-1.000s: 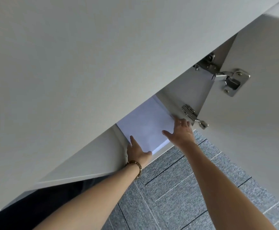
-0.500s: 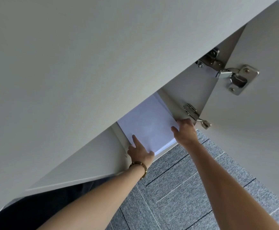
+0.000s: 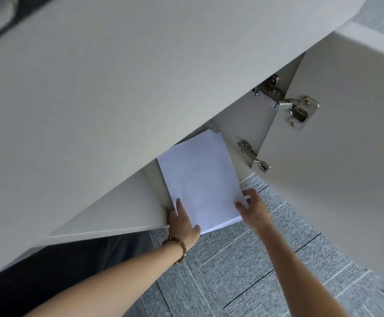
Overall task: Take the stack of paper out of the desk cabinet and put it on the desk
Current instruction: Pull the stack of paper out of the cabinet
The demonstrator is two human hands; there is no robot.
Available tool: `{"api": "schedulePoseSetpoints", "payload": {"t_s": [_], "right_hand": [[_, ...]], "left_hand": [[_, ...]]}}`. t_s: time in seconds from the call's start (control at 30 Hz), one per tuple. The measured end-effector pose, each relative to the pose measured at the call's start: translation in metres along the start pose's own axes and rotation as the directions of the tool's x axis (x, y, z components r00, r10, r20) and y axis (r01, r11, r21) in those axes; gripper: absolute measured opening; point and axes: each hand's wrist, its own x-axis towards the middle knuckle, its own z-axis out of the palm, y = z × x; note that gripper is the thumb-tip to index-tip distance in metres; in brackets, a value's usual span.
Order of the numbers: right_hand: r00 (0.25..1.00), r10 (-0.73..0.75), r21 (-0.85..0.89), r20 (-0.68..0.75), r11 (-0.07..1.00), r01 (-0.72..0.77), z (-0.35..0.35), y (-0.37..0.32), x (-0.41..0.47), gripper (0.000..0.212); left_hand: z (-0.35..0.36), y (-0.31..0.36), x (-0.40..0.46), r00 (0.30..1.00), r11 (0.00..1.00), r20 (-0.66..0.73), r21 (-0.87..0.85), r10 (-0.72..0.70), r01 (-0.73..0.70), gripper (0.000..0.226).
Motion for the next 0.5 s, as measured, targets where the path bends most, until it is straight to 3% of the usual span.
{"api": "schedulePoseSetpoints", "payload": {"t_s": [0.2,0.37,0.43,0.5], "right_hand": [[0.982,0.127,0.022,0.14,0.991,-0.131,-0.005,0.04,-0.028,0.059],[0.972,0.154,0.118,0.177,0.977,-0.176,-0.002,0.052,-0.02,0.055],[0.972,0.155,0.111,0.178,0.978,-0.176,0.002,0.053,-0.012,0.05],[0.978,0.132,0.057,0.16,0.988,-0.143,0.006,0.055,-0.003,0.059]], "left_hand": [[0.021,-0.015,-0.027,0.997,0.999,0.053,0.019,0.05,-0.051,0.097],[0.033,-0.021,-0.036,0.997,0.987,-0.079,-0.161,0.006,-0.018,0.102],[0.034,-0.019,-0.036,0.994,0.975,-0.103,-0.221,-0.042,0.019,0.103],[0.034,-0.015,-0.036,0.989,0.963,-0.127,-0.266,-0.069,0.033,0.104]]}}
